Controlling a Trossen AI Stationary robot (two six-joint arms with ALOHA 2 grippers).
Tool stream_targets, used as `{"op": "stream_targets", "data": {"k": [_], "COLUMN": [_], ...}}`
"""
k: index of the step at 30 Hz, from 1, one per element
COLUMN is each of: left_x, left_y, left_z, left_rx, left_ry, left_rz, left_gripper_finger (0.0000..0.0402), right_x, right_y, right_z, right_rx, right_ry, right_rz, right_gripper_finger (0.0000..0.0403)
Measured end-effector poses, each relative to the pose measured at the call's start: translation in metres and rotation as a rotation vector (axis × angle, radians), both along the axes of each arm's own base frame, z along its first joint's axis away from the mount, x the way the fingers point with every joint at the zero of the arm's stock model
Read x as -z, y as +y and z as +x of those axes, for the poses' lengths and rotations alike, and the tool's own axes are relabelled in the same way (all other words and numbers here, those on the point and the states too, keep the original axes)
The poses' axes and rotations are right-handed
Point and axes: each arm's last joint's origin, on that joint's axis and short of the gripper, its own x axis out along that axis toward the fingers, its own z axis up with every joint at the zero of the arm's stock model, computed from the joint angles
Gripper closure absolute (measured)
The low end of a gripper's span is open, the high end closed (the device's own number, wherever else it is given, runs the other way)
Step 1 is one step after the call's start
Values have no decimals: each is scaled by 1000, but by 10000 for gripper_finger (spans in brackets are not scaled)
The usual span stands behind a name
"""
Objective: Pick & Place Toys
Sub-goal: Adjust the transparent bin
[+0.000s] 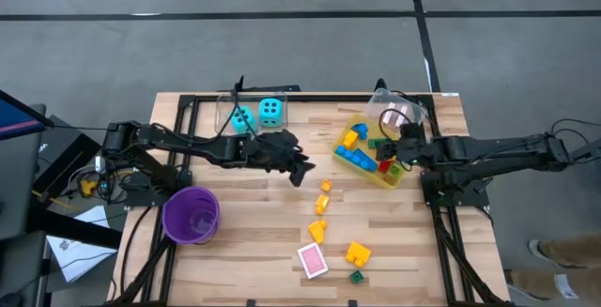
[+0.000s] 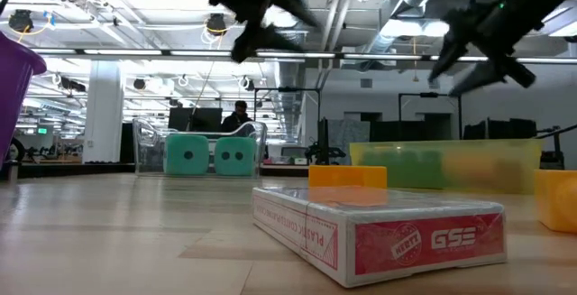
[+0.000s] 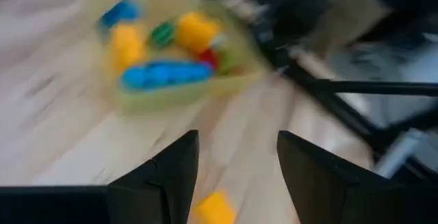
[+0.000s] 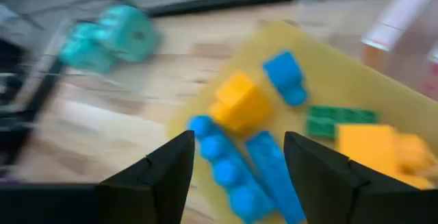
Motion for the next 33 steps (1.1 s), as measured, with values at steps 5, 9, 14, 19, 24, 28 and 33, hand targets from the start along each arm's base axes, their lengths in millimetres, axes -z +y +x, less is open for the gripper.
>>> {"op": "stream_targets", "data": {"k": [5, 9, 14, 19, 24, 28, 33], "left_x": [32, 46, 49, 69, 89, 94, 92], "left_y": [17, 18, 34, 61, 79, 88, 96], "left_z": [-27, -53, -64, -78, -93, -93, -88], "left_rx": [-244, -403, -536, -613, -655, -665, -689], "left_ry": [377, 641, 713, 748, 773, 717, 626], "left_rz": [-193, -144, -87, -138, -176, -179, -188], "left_gripper_finger": [259, 318, 393, 398, 399, 400, 401], "right_x": [-15, -20, -21, -21, -21, -21, -21], "right_y": [4, 7, 9, 9, 9, 9, 9], "right_z": [-3, -7, -7, -7, -7, -7, -7], "right_rx": [-65, -87, -103, -111, -113, -113, -113], "right_ry": [-127, -177, -184, -179, -179, -179, -179], "right_rz": [-31, -30, -33, -44, -43, -42, -42], "right_gripper_finger": [191, 198, 208, 220, 231, 239, 247]}}
